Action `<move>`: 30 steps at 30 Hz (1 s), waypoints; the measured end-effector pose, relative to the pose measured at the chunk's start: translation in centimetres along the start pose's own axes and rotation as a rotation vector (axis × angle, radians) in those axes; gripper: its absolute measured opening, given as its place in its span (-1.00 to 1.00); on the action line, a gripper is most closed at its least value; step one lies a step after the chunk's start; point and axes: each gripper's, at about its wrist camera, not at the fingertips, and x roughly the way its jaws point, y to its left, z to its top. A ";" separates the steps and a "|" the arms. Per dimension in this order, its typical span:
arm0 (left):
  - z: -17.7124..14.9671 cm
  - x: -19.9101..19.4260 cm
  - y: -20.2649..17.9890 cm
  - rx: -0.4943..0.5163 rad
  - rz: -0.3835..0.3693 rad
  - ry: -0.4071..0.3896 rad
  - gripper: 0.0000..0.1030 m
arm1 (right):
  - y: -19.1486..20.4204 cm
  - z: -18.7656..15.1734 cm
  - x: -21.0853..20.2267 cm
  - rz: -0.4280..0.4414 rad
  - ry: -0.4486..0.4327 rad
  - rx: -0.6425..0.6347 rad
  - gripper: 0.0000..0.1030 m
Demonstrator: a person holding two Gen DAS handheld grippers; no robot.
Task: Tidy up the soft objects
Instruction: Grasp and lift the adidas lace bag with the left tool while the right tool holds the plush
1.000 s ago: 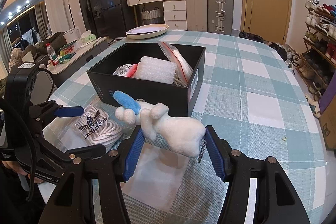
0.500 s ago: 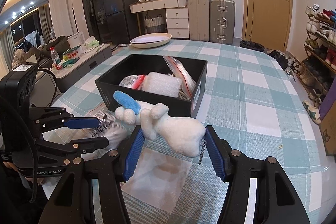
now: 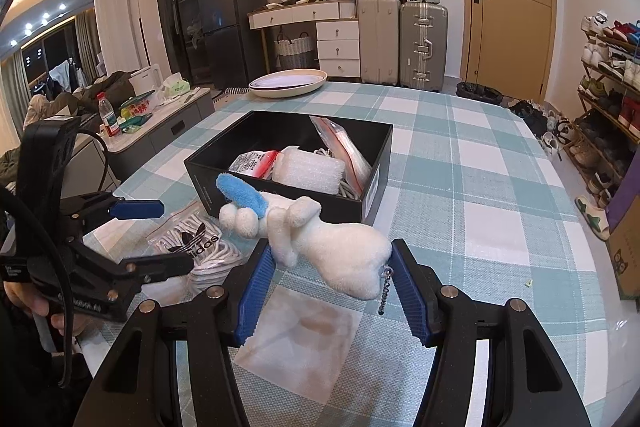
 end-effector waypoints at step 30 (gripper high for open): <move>-4.6 -0.9 2.2 -0.146 0.145 0.179 1.00 | 0.5 0.2 -0.9 0.080 -0.012 0.029 0.15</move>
